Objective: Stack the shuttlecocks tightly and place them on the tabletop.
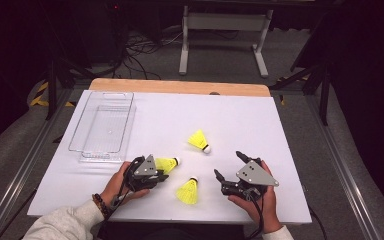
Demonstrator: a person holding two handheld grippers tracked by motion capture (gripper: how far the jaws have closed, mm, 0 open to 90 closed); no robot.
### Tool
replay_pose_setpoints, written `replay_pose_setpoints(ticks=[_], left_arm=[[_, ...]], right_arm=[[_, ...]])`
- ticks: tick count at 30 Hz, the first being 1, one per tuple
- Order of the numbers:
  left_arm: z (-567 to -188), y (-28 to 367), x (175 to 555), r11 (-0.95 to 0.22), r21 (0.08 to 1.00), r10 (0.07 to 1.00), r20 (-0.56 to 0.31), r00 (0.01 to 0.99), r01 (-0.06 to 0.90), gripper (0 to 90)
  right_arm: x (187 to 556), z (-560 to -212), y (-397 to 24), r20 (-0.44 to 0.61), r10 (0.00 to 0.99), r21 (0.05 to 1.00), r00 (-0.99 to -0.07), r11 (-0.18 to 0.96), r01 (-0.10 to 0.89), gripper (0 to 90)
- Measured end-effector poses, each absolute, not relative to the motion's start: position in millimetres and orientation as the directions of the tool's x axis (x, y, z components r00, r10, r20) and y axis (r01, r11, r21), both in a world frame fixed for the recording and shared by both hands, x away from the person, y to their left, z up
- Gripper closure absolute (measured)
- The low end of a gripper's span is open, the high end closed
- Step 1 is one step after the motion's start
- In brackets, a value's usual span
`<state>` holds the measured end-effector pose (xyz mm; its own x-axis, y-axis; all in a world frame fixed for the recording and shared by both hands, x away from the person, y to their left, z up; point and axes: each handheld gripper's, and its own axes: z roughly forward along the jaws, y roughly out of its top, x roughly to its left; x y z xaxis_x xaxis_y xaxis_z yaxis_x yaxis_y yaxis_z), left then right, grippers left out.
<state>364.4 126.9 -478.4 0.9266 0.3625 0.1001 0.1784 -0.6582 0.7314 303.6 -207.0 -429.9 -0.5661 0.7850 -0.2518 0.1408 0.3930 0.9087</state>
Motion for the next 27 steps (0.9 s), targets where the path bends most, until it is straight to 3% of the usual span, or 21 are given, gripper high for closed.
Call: replay_pose_setpoints(ticks=[6, 13, 27], left_arm=[[-466.3, 137.5, 368.4, -0.62, 0.76, 0.39, 0.087, 0.917, 0.192, 88.6], [-448.0, 157.5, 374.1, -0.569, 0.794, 0.449, 0.081, 0.89, 0.215, 87.9], [-435.8, 173.4, 379.3, -0.612, 0.756, 0.473, 0.113, 0.874, 0.233, 89.2]], right_arm=[[304.0, -430.1, -207.9, -0.254, 0.786, 0.907, -0.563, 0.396, 0.144, 15.4], [305.4, -430.6, -209.1, -0.251, 0.792, 0.906, -0.557, 0.394, 0.152, 15.4], [307.9, -432.4, -211.0, -0.234, 0.798, 0.903, -0.556, 0.39, 0.18, 15.4]])
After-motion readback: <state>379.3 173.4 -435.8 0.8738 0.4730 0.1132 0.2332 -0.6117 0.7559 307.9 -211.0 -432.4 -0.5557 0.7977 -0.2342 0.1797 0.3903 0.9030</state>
